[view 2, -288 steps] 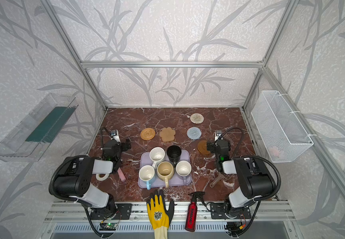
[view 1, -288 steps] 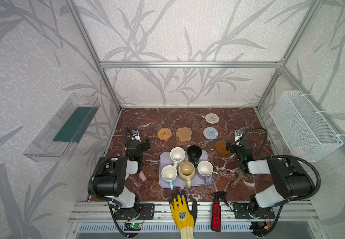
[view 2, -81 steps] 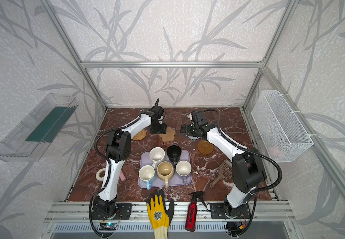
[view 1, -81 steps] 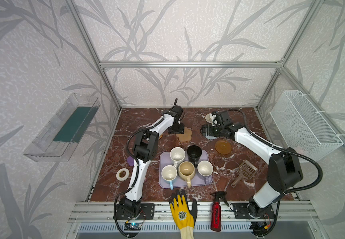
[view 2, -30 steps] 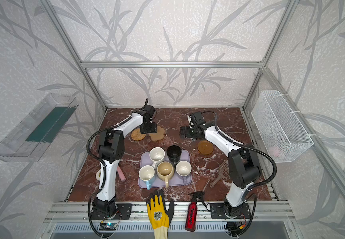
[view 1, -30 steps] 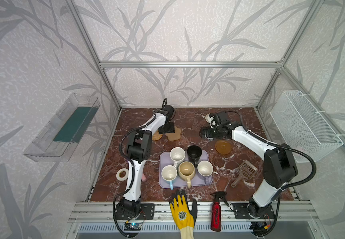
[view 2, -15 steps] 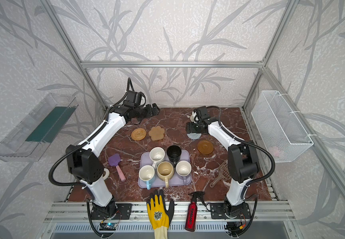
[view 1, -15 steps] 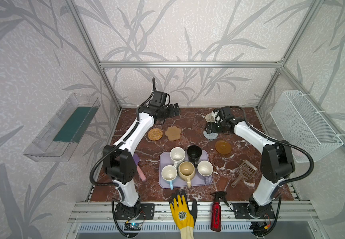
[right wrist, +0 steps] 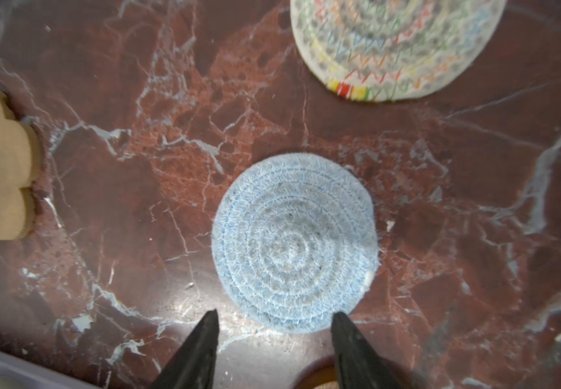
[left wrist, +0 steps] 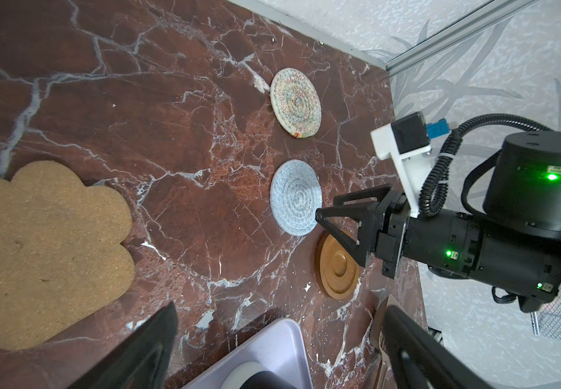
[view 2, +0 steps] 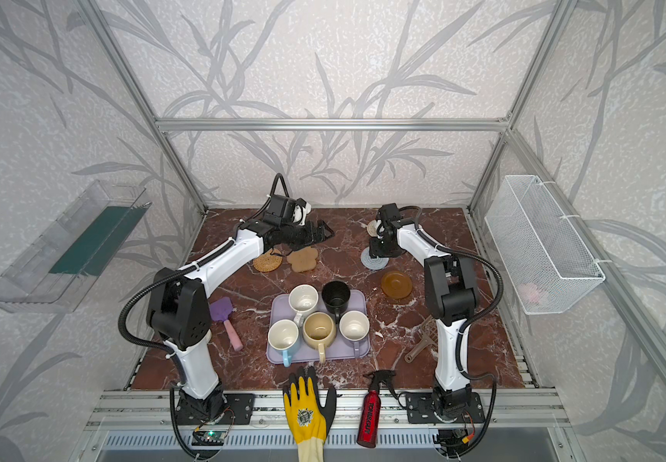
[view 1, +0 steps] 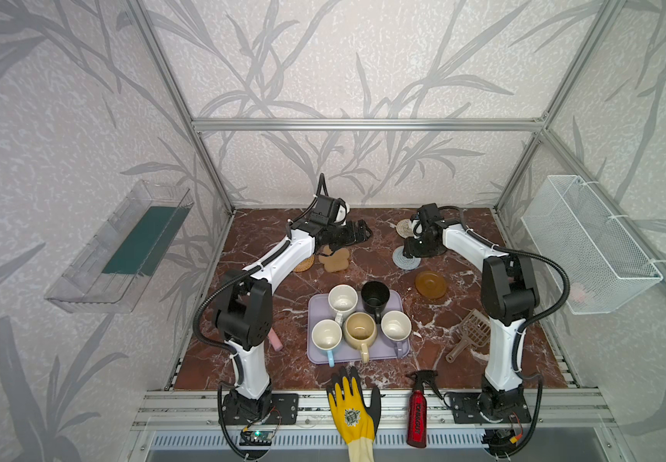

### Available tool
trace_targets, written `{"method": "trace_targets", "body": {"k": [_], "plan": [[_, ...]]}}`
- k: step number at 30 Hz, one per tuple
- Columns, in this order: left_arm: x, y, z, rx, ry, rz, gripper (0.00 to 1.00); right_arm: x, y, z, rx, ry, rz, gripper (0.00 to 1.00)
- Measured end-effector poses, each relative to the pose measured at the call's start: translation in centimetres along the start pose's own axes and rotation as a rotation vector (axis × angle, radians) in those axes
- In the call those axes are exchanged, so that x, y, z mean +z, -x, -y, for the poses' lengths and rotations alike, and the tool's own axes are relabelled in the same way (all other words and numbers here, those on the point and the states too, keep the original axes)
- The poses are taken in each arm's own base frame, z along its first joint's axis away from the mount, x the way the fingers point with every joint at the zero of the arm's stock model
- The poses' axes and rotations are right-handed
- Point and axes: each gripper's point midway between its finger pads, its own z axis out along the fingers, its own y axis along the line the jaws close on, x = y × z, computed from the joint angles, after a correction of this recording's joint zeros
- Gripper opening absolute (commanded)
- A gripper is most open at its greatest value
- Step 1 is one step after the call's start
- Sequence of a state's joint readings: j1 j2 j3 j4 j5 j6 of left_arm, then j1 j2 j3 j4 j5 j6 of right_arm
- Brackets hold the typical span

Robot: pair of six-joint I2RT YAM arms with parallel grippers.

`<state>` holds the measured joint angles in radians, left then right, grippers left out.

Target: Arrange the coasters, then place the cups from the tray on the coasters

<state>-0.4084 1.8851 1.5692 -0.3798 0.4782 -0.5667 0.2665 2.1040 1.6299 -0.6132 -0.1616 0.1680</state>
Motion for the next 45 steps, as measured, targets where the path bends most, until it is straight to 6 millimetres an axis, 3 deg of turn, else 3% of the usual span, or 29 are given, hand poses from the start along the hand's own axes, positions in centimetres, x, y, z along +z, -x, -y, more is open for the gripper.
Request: {"method": "trace_targets", "body": {"k": [5, 13, 30, 45], "plan": [[1.6, -0.9, -1.0, -0.005, 0.005, -0.041, 0.96, 2.7, -1.3, 0.6, 0.01, -0.015, -0.06, 0.42], [1.5, -0.4, -0.9, 0.011, 0.014, -0.031, 0.96, 3.6, 0.4, 0.0, -0.018, -0.053, -0.044, 0.36], [1.2, 0.6, -2.0, 0.012, 0.065, 0.006, 0.96, 5.7, 0.3, -10.0, -0.165, 0.004, -0.095, 0.36], [0.9, 1.1, -2.6, 0.003, 0.077, 0.018, 0.96, 6.0, 1.3, -11.0, -0.145, 0.016, -0.089, 0.36]]}}
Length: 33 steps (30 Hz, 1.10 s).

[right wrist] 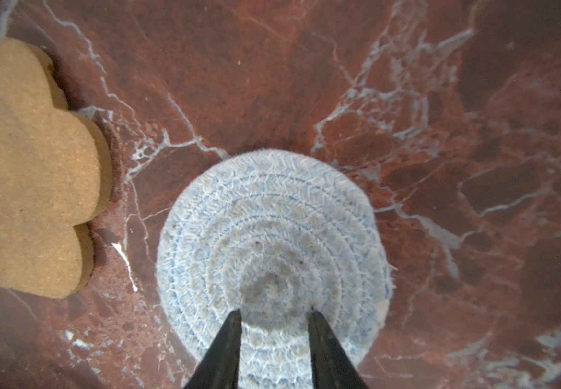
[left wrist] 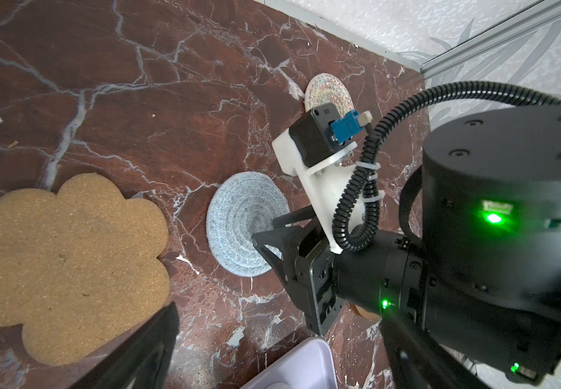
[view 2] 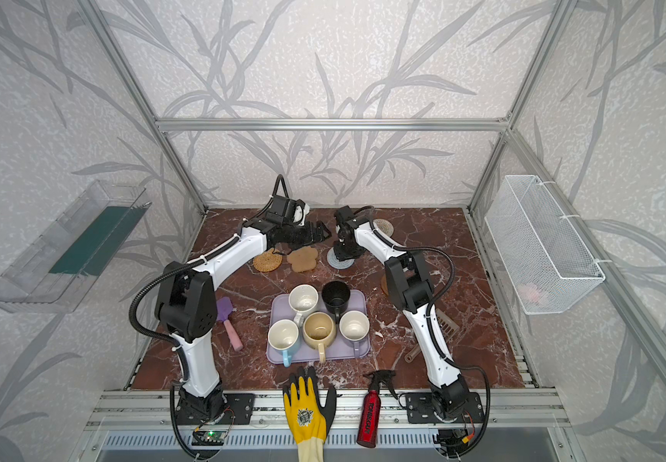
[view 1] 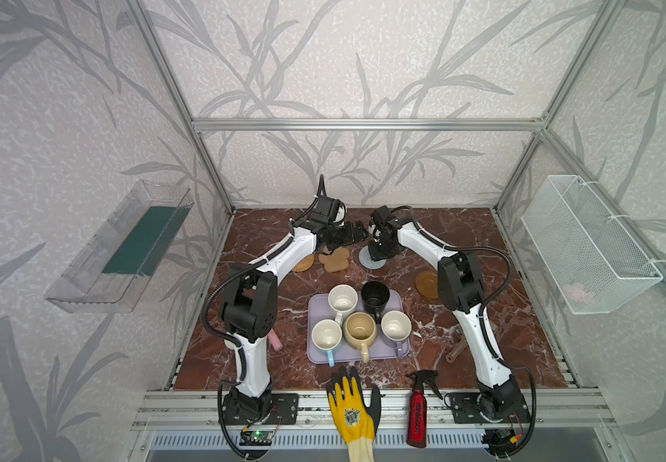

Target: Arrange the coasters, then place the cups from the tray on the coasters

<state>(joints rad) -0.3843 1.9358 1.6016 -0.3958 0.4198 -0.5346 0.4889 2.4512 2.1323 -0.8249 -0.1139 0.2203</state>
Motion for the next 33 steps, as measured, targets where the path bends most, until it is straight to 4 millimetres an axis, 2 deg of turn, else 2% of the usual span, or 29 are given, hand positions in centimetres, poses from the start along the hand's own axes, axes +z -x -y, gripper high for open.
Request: {"method": "trace_targets", "body": {"k": [3, 8, 11, 12, 14, 15, 21, 24, 26, 29, 33], "plan": [[0.0, -0.1, -0.1, -0.002, 0.001, 0.0, 0.96, -0.7, 0.7, -0.2, -0.002, 0.003, 0.015, 0.36], [-0.1, -0.3, -0.4, -0.006, 0.005, -0.002, 0.96, -2.7, 3.1, -0.8, -0.007, 0.017, 0.085, 0.36], [-0.3, -0.1, -0.2, -0.004, 0.0, 0.004, 0.97, -2.9, 3.3, -0.8, -0.012, 0.017, 0.093, 0.43], [-0.4, -0.1, -0.1, -0.002, -0.005, 0.006, 0.97, -2.9, 3.3, -0.8, -0.013, 0.014, 0.092, 0.5], [-0.7, -0.1, 0.3, 0.002, -0.027, 0.016, 0.99, -3.0, 3.3, -0.5, -0.008, 0.01, 0.093, 0.85], [-0.8, -0.1, 0.5, 0.003, -0.039, 0.02, 0.99, -3.1, 3.4, -0.3, -0.007, 0.008, 0.096, 1.0], [-1.6, 0.3, 1.9, 0.031, -0.115, 0.064, 0.99, -5.2, 4.7, 3.2, 0.025, -0.039, 0.14, 0.98], [-1.7, 0.8, 2.5, 0.047, -0.14, 0.081, 0.99, -6.0, 5.5, 6.0, 0.059, -0.057, 0.166, 0.83], [-1.8, 0.9, 2.7, 0.052, -0.15, 0.087, 0.99, -6.4, 5.9, 8.1, 0.095, -0.057, 0.177, 0.69], [-1.8, 1.0, 2.9, 0.057, -0.16, 0.091, 0.99, -7.1, 6.5, 10.8, 0.148, -0.057, 0.195, 0.6], [-1.7, 1.1, 2.9, 0.059, -0.163, 0.091, 0.99, -7.9, 8.9, 14.0, 0.209, -0.053, 0.264, 0.52]]}}
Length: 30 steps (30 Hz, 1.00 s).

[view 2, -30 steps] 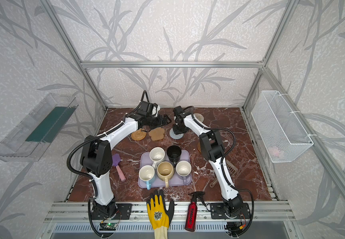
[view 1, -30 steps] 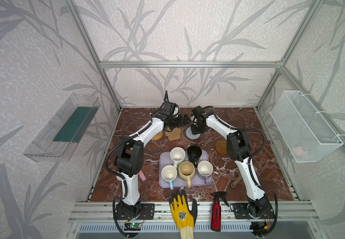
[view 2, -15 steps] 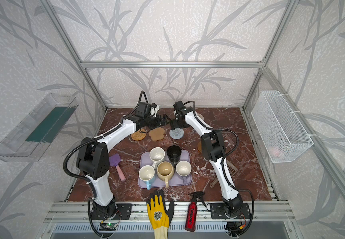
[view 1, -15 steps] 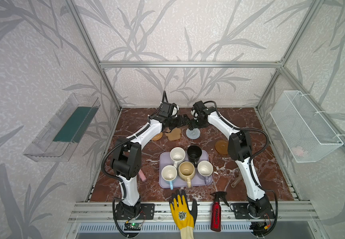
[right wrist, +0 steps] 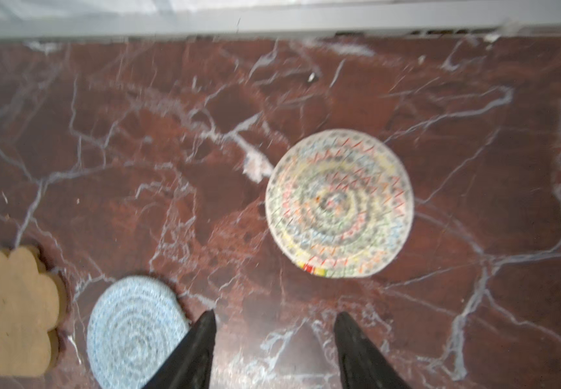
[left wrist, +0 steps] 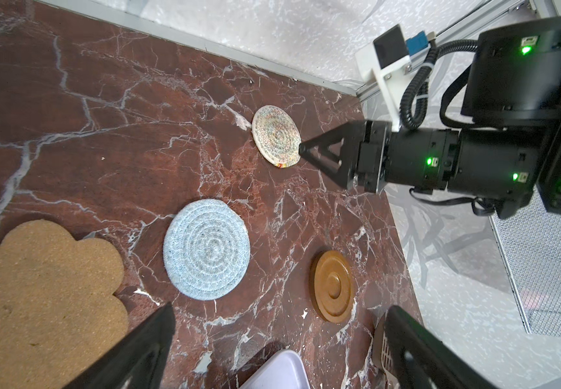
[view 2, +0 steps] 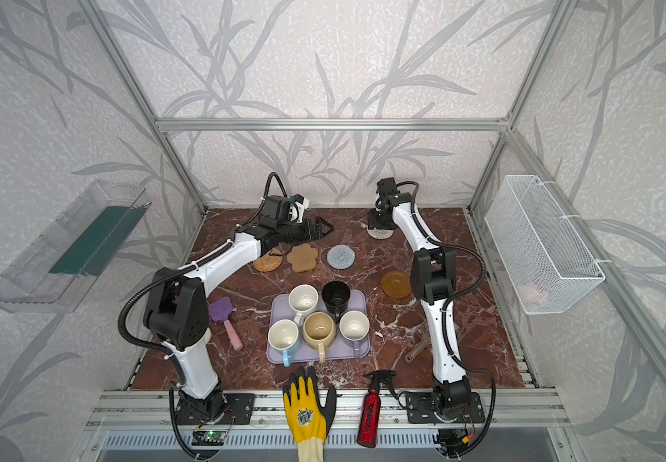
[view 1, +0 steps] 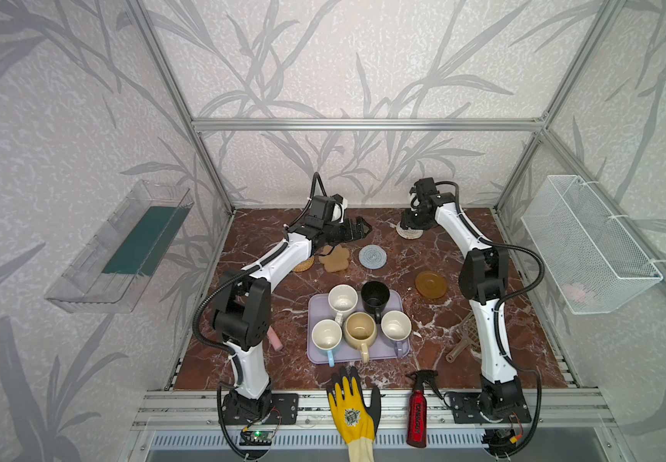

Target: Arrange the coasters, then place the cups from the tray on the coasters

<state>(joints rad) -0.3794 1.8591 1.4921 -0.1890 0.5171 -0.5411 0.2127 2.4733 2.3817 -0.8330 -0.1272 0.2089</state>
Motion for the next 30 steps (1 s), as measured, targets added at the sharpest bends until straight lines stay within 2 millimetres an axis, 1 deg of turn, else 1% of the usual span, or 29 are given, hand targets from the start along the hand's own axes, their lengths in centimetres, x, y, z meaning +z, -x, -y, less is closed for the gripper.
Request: {"method": "trace_targets", "body": {"k": [2, 5, 7, 12, 15, 18, 23, 30], "plan": [[0.4, 0.1, -0.1, 0.002, 0.0, -0.003, 0.99, 0.5, 0.9, 0.7, 0.018, 0.003, 0.022, 0.51], [1.0, 0.1, -0.4, 0.003, 0.003, -0.01, 0.99, 1.7, 1.5, 1.3, 0.031, 0.004, 0.036, 0.45], [1.4, -0.1, -0.6, 0.0, 0.004, -0.017, 0.99, 2.7, 1.3, 1.4, 0.04, 0.008, 0.031, 0.43], [2.2, -0.5, -1.0, -0.006, 0.005, -0.034, 0.98, 5.5, 0.0, 1.7, 0.076, 0.016, -0.003, 0.42], [2.4, -0.6, -1.0, -0.007, 0.006, -0.039, 0.98, 6.5, -0.3, 1.7, 0.096, 0.028, -0.012, 0.4], [2.4, -0.6, -0.9, -0.007, 0.007, -0.041, 0.98, 7.0, -0.1, 1.7, 0.108, 0.039, -0.006, 0.39], [2.3, -0.1, -0.7, -0.003, 0.006, -0.039, 0.98, 6.8, -0.2, 1.8, 0.116, 0.041, -0.02, 0.39], [2.4, -0.3, -0.8, -0.006, 0.013, -0.049, 0.98, 7.1, -2.3, 1.7, 0.122, 0.054, -0.102, 0.38]]}}
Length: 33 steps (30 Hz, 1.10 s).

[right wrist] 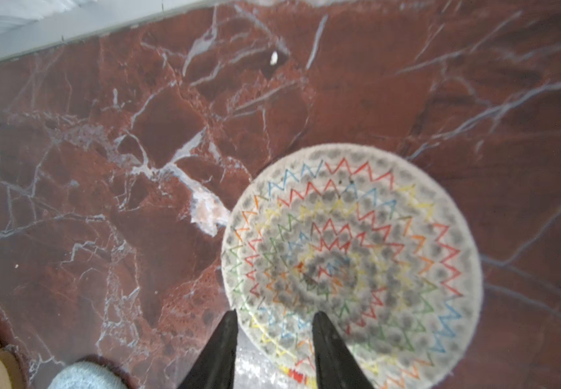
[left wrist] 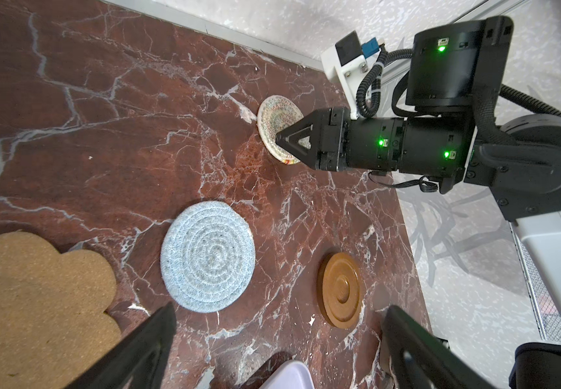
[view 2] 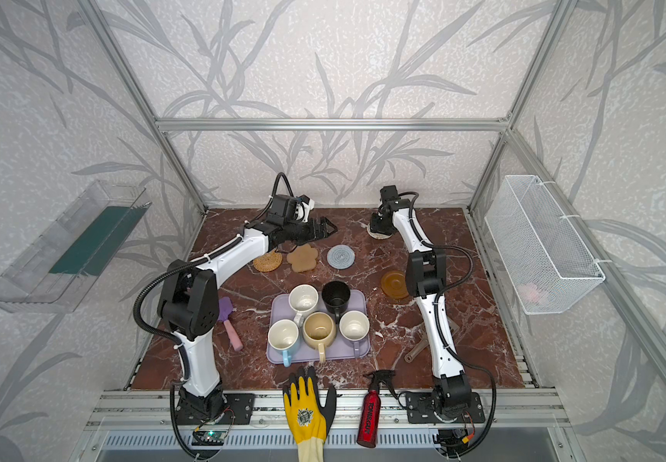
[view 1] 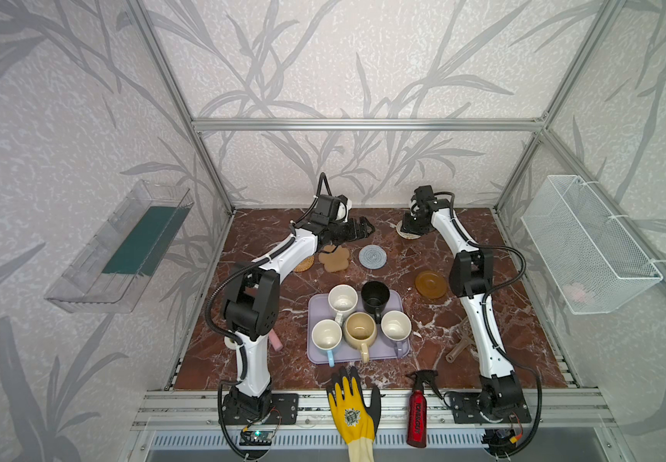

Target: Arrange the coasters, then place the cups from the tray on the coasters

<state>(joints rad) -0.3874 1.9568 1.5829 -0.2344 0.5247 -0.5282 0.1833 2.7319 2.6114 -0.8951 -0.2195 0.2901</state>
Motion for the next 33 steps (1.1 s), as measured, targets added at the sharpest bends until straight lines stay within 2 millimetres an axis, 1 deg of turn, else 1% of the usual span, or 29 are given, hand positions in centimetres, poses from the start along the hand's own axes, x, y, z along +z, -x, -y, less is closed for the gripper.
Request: {"method": "trace_targets", "body": {"k": [4, 7, 11, 17, 20, 26, 29, 33], "plan": [[0.0, -0.5, -0.4, 0.001, 0.019, -0.019, 0.98, 0.0, -0.6, -0.4, -0.022, 0.009, -0.018, 0.37], [0.0, -0.9, -0.7, 0.001, 0.036, -0.031, 0.98, -0.3, -1.6, -0.6, -0.031, 0.012, -0.05, 0.35], [0.0, -1.2, -0.8, 0.0, 0.044, -0.041, 0.98, -1.0, -3.8, -1.3, -0.042, 0.01, -0.114, 0.35], [0.0, -1.4, -0.8, -0.003, 0.049, -0.05, 0.98, -2.1, -8.2, -2.9, -0.064, 0.001, -0.207, 0.34], [0.0, -1.5, -0.7, -0.005, 0.047, -0.053, 0.99, -2.4, -9.7, -3.5, -0.066, 0.001, -0.227, 0.34], [-0.2, -1.4, 0.1, -0.002, 0.036, -0.056, 0.98, -2.8, -11.4, -4.4, -0.076, 0.009, -0.224, 0.34], [-0.1, -1.5, 0.3, -0.003, 0.035, -0.058, 0.98, -3.2, -12.1, -4.1, -0.065, -0.009, -0.219, 0.33], [0.0, -1.7, 0.4, -0.005, 0.037, -0.065, 0.98, -3.3, -12.0, -3.6, -0.054, -0.028, -0.214, 0.33]]}}
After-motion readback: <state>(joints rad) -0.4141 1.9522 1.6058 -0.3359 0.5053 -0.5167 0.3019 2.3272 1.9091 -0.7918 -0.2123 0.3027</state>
